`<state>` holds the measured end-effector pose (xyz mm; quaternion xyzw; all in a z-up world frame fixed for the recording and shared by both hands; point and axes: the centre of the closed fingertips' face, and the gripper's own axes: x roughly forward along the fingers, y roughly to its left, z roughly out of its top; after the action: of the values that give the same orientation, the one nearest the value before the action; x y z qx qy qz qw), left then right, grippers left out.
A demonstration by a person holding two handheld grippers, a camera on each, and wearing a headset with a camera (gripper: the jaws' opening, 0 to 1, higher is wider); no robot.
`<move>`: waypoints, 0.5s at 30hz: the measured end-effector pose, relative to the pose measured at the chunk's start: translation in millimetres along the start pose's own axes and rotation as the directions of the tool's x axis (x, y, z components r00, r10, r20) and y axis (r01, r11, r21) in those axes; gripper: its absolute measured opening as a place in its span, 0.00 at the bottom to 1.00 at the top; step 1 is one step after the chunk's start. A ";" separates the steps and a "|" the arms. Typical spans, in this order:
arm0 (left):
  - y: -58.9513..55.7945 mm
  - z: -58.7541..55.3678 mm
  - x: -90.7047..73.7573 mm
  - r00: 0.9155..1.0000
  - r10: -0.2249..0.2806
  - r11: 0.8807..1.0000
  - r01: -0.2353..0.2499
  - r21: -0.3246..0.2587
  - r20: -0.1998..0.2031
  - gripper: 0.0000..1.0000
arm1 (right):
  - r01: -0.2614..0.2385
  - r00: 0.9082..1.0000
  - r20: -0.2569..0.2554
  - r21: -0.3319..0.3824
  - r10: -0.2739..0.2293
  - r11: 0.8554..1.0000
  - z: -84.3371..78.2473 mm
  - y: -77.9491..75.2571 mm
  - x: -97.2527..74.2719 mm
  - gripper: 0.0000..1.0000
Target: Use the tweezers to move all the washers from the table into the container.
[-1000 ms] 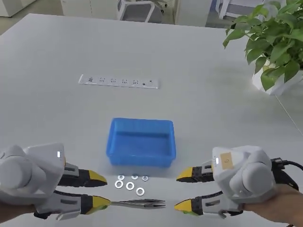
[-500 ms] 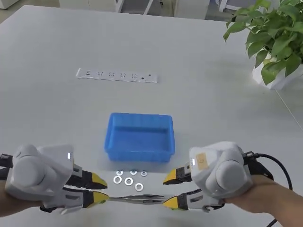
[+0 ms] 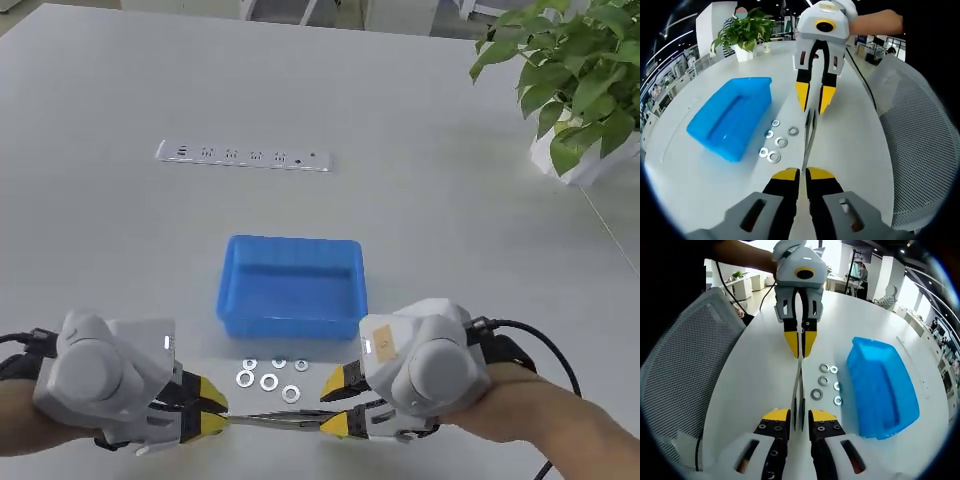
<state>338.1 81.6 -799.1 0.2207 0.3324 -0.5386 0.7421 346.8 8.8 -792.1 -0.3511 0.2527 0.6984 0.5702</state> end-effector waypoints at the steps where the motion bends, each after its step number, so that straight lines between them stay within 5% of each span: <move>1: 0.0 0.1 0.7 1.000 -0.001 1.000 0.001 0.002 0.000 0.09 | -0.001 1.000 -0.003 0.000 0.001 1.000 -0.5 -0.1 0.9 0.16; 15: -1.6 -3.0 7.0 1.000 -0.020 0.999 0.020 0.025 -0.016 0.06 | -0.003 1.000 -0.002 0.023 0.003 1.000 -0.5 -1.6 7.8 0.10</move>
<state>337.2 78.6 -806.2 0.2308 0.3335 -0.5484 0.7313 347.6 13.6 -798.3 -0.3449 0.2616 0.6960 0.5728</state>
